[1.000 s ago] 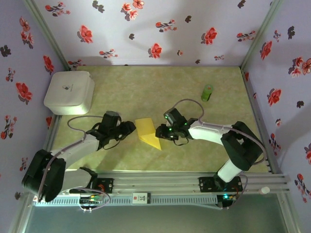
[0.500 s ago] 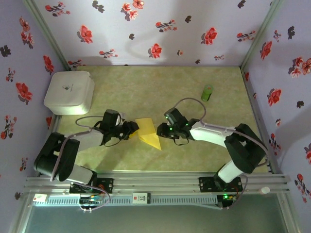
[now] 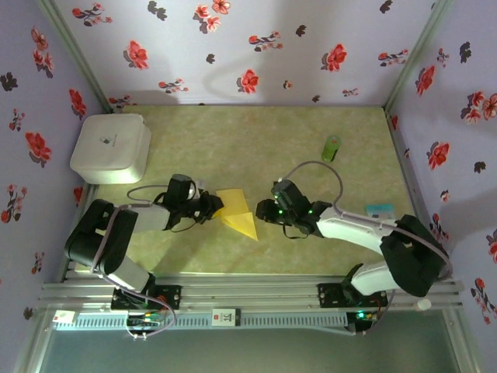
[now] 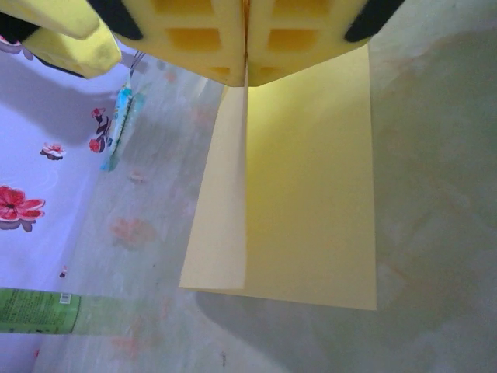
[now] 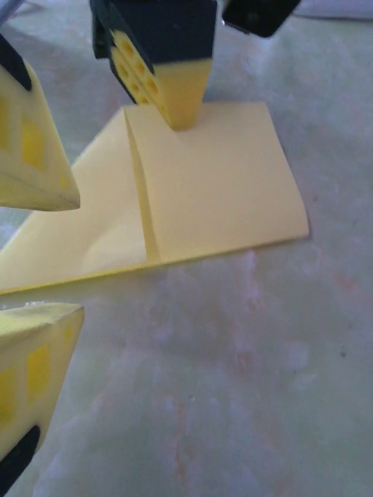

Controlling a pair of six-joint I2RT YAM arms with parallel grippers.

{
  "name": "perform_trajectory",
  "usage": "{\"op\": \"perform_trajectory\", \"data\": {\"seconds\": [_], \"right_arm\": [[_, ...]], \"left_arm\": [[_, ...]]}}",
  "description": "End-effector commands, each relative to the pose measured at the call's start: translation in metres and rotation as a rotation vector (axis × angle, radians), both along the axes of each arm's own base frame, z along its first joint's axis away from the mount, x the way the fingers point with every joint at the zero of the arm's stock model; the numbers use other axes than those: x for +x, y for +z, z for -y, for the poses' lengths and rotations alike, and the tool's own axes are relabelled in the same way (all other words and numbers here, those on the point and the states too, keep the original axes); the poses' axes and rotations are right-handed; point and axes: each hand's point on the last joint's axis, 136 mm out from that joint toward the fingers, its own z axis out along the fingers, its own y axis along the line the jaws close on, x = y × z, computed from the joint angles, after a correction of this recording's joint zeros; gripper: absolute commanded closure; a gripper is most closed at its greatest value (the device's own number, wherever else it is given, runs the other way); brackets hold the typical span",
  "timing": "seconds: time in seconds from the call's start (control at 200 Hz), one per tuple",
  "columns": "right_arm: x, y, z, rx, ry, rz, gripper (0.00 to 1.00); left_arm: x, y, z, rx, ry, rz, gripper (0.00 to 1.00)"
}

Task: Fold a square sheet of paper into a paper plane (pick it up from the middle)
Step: Fourth fold the wing at the center of the table.

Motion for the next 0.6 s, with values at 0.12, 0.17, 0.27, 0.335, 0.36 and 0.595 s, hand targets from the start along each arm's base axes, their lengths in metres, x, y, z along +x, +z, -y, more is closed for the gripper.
{"op": "perform_trajectory", "data": {"seconds": [0.12, 0.17, 0.27, 0.335, 0.36, 0.595], "right_arm": [[-0.007, 0.015, -0.003, -0.192, 0.118, 0.301, 0.63], [-0.011, 0.013, -0.005, -0.239, 0.154, 0.35, 0.63], [-0.018, 0.009, -0.011, -0.303, 0.214, 0.441, 0.64], [-0.022, 0.004, -0.015, -0.327, 0.249, 0.491, 0.63], [-0.024, 0.001, -0.017, -0.337, 0.267, 0.503, 0.63], [-0.032, -0.015, -0.032, -0.376, 0.361, 0.561, 0.62]], "left_arm": [[0.012, 0.02, 0.0, -0.023, 0.073, 0.049, 0.98], [0.01, 0.021, 0.0, -0.011, 0.09, 0.053, 0.99], [0.008, 0.022, 0.0, 0.006, 0.127, 0.057, 1.0], [0.005, 0.022, 0.0, 0.02, 0.15, 0.06, 1.0], [0.003, 0.022, 0.0, 0.027, 0.155, 0.057, 1.0], [0.0, 0.022, -0.001, 0.067, 0.182, 0.063, 0.89]]}}
